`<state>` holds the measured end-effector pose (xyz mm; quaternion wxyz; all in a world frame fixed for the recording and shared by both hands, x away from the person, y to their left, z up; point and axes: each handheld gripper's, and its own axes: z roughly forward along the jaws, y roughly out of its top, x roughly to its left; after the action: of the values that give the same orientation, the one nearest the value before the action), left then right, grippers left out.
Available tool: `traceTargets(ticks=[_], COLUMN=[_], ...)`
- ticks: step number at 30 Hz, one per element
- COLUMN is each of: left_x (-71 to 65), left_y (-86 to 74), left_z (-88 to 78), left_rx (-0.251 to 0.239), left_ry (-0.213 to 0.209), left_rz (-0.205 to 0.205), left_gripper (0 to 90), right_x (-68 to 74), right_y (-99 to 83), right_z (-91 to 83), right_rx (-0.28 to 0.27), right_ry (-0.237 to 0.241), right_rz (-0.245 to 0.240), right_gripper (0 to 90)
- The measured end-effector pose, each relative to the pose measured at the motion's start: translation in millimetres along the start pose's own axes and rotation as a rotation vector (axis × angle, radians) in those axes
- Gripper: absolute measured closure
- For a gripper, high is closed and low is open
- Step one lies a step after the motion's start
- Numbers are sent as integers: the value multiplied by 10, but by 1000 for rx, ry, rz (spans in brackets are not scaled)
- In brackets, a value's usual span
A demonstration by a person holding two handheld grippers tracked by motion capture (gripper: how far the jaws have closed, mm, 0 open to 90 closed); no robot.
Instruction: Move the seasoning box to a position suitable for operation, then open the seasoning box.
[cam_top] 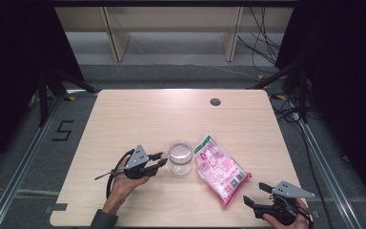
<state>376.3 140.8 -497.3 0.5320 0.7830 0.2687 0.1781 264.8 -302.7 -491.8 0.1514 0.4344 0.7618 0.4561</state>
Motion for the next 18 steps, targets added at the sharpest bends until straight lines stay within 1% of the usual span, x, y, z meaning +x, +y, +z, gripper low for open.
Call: traceTargets(ticks=[1, 2, 3, 4, 5, 6, 7, 8, 9, 10, 11, 12, 13, 14, 15, 16, 18], left_x=[10, 10, 10, 16, 14, 13, 16, 11, 10, 4, -3, -24, -24, -32, -37, -41, -52], left_y=[0, -3, -6, -8, -9, -7, -7, -4, 5, 13, 23, 51, 51, 76, 93, 126, 168], left_z=[-5, -9, -19, -21, -33, -46, -50, -59, -67, -74, -81, -107, -107, -123, -136, -161, -194], left_rx=[3, 6, 8, 3, 6, 13, 12, 22, 33, 46, 54, 52, 52, 47, 45, 45, 38], left_ry=[-11, -16, -11, -19, -19, -15, -19, -13, -10, -7, -3, 1, 1, -1, 1, 6, 3], left_rz=[2, -9, -20, -34, -46, -52, -58, -81, -95, -108, -110, -120, -120, -127, -129, -119, -130], left_gripper=[666, 647, 624, 566, 544, 525, 494, 460, 460, 412, 412, 370, 361, 361, 352, 355, 386], right_x=[-31, -5, -36, -18, -38, -7, -17, -26, -26, 7, 7, -16, -16, 15, 11, -14, -21], right_y=[1, -8, -4, -6, -2, -7, -4, -2, -2, -4, -4, 0, 0, -5, -3, 0, -5], right_z=[2, 2, 1, -2, 1, 1, 1, 4, 4, 2, 2, 3, 3, -3, -1, 3, 4], right_rx=[-9, 0, -12, -4, -12, -2, -4, -2, -2, 19, 19, 12, 12, 17, 16, 11, 14], right_ry=[-12, -2, -13, -6, -15, -5, -8, -12, -12, 0, 0, -4, -4, -6, -4, -2, -1], right_rz=[-43, -2, -45, -15, -46, -7, -26, -45, -45, -8, -8, -43, -43, -12, -20, -44, -39], right_gripper=[199, 198, 198, 199, 199, 199, 198, 199, 199, 199, 199, 199, 199, 199, 199, 199, 198])
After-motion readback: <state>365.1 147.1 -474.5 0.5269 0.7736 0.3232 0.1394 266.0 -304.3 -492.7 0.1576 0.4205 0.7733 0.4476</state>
